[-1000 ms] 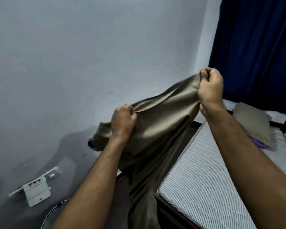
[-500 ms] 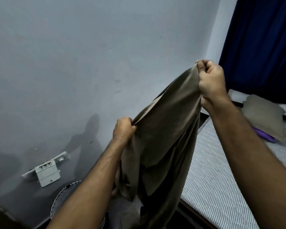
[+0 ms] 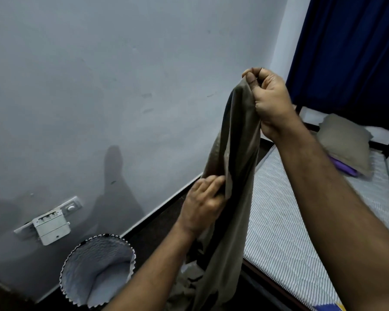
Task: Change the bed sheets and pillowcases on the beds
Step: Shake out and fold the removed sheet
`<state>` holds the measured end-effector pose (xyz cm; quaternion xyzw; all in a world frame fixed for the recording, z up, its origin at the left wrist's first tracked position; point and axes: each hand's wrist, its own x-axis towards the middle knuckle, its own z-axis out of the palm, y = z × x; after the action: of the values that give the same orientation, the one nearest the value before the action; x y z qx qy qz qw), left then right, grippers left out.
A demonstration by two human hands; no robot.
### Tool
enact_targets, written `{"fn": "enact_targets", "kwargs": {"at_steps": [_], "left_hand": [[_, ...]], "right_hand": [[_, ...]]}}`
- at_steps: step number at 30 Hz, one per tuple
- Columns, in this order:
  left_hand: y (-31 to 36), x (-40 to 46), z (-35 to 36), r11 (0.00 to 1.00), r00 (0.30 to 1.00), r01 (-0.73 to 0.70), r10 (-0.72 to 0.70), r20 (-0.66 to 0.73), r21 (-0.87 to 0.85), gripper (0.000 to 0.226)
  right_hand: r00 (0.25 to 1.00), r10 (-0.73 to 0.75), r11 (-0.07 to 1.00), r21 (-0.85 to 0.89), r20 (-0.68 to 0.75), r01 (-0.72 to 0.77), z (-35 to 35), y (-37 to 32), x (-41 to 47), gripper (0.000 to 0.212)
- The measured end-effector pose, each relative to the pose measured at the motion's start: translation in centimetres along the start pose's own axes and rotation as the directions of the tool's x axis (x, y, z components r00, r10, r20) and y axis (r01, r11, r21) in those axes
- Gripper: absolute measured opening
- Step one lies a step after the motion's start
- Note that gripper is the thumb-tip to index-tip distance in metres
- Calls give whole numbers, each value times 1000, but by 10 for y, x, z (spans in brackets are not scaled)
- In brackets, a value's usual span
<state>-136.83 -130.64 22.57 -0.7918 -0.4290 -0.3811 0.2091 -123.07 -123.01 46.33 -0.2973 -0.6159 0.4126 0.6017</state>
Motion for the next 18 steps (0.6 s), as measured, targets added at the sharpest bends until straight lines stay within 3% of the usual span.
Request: {"fn": "enact_targets", "kwargs": {"at_steps": [2, 6, 8, 12, 15, 18], "left_hand": [[8, 4, 11, 1000, 996, -10, 9, 86, 7, 10], [-1, 17, 13, 943, 932, 320, -331, 149, 92, 27], [-11, 21, 10, 907, 888, 398, -419, 190, 140, 30], [-21, 30, 2, 856, 836, 408, -490, 248, 317, 21], [-26, 36, 1, 774, 795, 453, -575, 192, 442, 40], [-34, 34, 1, 764, 784, 481, -595, 180, 431, 44]], "right_hand": [[1000, 2, 1000, 8, -3, -2, -1, -1, -1, 11], [1000, -15, 1000, 5, 0, 15, -9, -4, -2, 8], [1000, -15, 1000, 8, -5, 15, -14, -7, -2, 8], [1000, 1, 999, 53, -18, 0, -22, -5, -3, 7], [1000, 6, 1000, 24, -2, -6, -26, -1, -5, 8], [1000, 7, 1000, 4, 8, -8, -29, 2, -8, 8]]}}
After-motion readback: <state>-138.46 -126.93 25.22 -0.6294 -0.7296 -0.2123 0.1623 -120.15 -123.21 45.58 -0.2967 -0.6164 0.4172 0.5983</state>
